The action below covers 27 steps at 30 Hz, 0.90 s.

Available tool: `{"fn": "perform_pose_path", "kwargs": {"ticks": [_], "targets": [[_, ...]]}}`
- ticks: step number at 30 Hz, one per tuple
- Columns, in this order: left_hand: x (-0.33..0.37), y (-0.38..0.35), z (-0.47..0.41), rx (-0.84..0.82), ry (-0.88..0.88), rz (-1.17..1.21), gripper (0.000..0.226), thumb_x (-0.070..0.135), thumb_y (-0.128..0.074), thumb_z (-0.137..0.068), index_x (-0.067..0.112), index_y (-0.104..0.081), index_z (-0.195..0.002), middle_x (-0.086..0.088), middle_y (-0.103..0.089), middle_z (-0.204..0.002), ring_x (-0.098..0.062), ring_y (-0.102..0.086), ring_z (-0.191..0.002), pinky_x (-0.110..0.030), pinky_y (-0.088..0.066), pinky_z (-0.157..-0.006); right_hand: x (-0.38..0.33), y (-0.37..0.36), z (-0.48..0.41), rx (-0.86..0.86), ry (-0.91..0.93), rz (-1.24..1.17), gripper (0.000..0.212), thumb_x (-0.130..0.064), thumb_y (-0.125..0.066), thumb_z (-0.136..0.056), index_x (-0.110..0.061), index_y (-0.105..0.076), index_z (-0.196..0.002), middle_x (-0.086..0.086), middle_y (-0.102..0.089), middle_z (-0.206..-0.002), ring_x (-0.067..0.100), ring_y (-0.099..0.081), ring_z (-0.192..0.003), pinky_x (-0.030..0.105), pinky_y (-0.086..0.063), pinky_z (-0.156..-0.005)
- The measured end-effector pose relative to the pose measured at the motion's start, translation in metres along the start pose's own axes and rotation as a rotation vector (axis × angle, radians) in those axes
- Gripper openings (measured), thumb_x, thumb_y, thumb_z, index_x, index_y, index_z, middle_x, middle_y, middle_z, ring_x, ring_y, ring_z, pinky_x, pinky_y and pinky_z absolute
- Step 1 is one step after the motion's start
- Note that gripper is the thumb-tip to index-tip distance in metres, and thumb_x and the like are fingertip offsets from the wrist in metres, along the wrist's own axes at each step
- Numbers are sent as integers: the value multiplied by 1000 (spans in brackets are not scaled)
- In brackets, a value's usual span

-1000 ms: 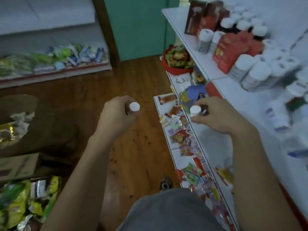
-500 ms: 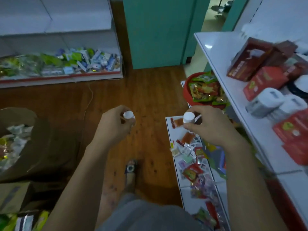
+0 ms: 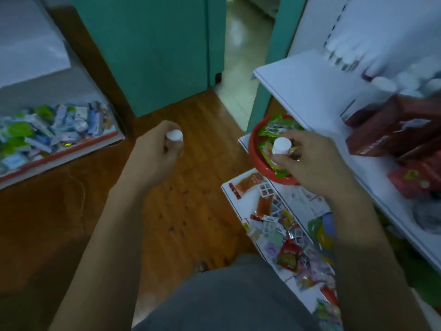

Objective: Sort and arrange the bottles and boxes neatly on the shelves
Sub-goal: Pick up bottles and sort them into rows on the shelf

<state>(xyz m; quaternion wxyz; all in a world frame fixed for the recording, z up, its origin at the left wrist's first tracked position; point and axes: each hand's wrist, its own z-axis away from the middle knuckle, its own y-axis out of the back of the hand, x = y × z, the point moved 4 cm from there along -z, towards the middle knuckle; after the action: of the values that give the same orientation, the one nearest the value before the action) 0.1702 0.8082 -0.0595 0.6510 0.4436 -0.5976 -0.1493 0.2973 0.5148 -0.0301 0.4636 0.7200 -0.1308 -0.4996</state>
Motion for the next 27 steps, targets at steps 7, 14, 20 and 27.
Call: {"fn": "perform_pose_path", "kwargs": {"ticks": [7,14,20,27], "targets": [[0,-42,-120,-176,-83,-43,34,24,-53,-104,19,-52,-138,-7,-60,-127,-18,-57,-107,-33,-45,-85,42,25,-67,140,-119,72,16,-31,-76,-85,-27,-66,-97,-7,-70,-91,16,-65,-84,38,-54,-75],[10,-27,-229,-109,-104,-51,30,33,-53,-103,22,-57,-131,1,-64,-113,-17,-58,-96,-37,-43,-76,53,45,-176,197,-145,10,17,-29,-68,-93,-20,-65,-106,0,-68,-98,22,-62,-88,43,-53,-79],[57,-73,-294,-156,-200,71,25,35,-58,-101,27,-58,-125,5,-66,-111,-16,-64,-96,-38,-51,-78,92,57,-206,358,-340,5,21,-29,-64,-94,-14,-63,-109,8,-64,-102,28,-59,-91,41,-49,-77],[144,-162,-381,-315,-453,192,14,28,-62,-98,29,-59,-112,14,-63,-104,-1,-61,-91,-29,-52,-79,144,63,-197,560,-714,57,25,-23,-62,-96,-14,-56,-118,12,-57,-108,32,-58,-92,36,-42,-71]]}}
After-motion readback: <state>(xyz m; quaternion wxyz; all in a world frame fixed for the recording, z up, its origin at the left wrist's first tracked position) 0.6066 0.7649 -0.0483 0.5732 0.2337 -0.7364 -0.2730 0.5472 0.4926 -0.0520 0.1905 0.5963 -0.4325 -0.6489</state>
